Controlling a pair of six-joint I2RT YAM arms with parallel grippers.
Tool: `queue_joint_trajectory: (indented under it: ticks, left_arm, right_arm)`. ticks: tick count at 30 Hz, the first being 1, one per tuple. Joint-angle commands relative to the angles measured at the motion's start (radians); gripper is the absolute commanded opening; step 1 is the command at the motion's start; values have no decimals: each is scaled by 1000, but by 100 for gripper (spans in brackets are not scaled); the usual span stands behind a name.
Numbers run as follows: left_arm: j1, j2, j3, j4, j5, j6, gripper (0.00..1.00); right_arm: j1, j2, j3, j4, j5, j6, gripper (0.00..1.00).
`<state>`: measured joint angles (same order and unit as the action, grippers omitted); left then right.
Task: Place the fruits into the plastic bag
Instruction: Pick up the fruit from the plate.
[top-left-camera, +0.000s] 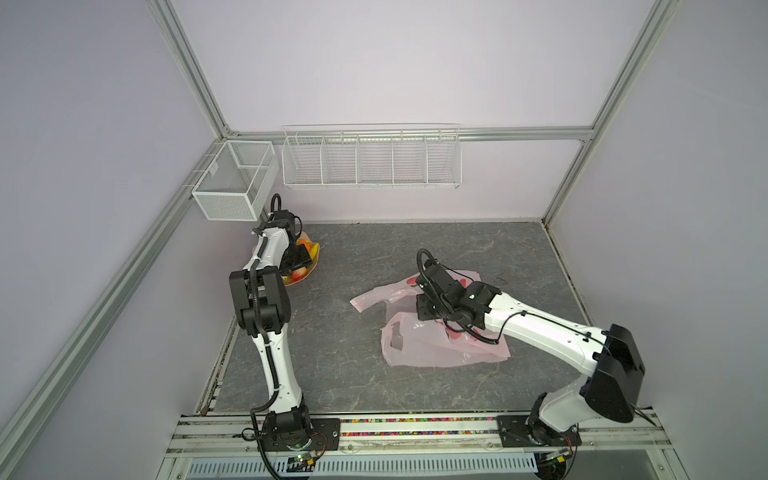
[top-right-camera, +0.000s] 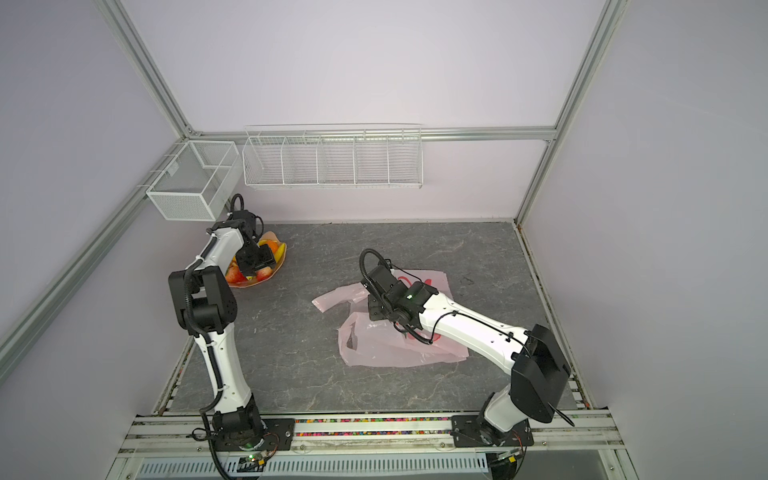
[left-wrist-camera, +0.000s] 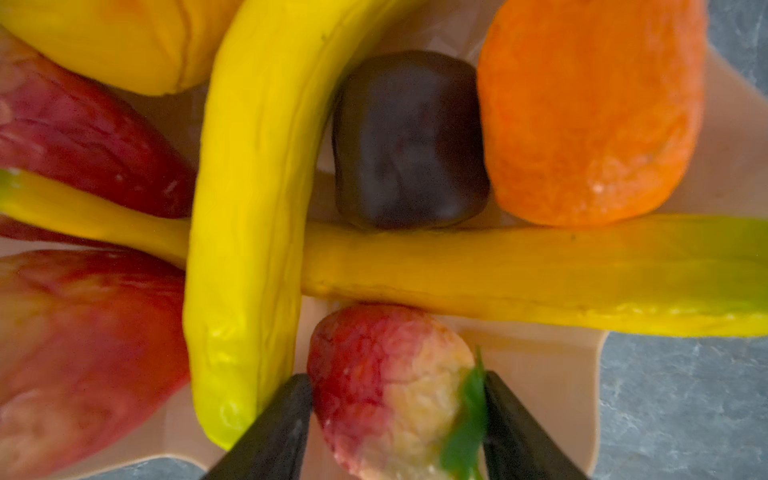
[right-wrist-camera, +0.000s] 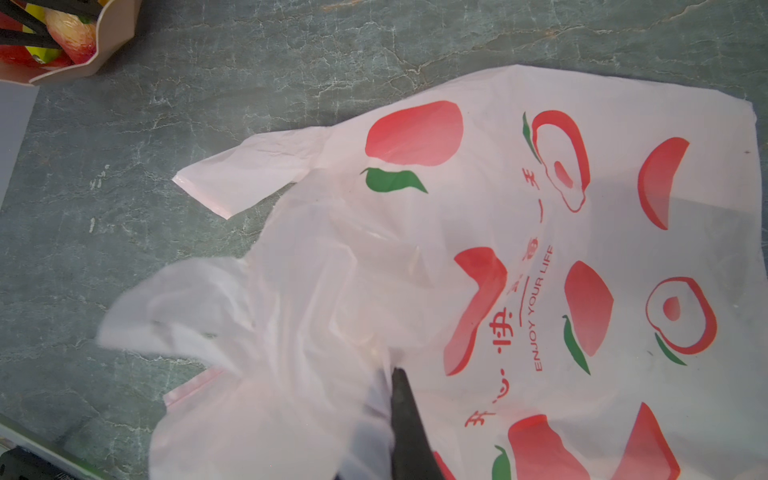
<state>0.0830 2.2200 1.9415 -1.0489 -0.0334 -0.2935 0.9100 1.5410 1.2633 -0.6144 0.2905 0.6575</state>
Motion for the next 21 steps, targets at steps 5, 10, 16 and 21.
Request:
queue_joint_trajectory:
  ticks: [5, 10, 16, 21]
  left_arm:
    - [-5, -5, 4, -31, -3, 8, 41]
    - [-6, -51, 0, -32, 16, 20, 36]
    - [-14, -129, 1, -40, 28, 44, 35]
    - [-26, -199, -4, -46, 64, 66, 35]
  right_arm:
    - [-6, -21, -5, 3, 7, 1, 6]
    - [-6, -30, -5, 0, 12, 2, 6]
    - [-6, -45, -9, -8, 16, 7, 6]
    - [-6, -63, -9, -16, 21, 10, 6]
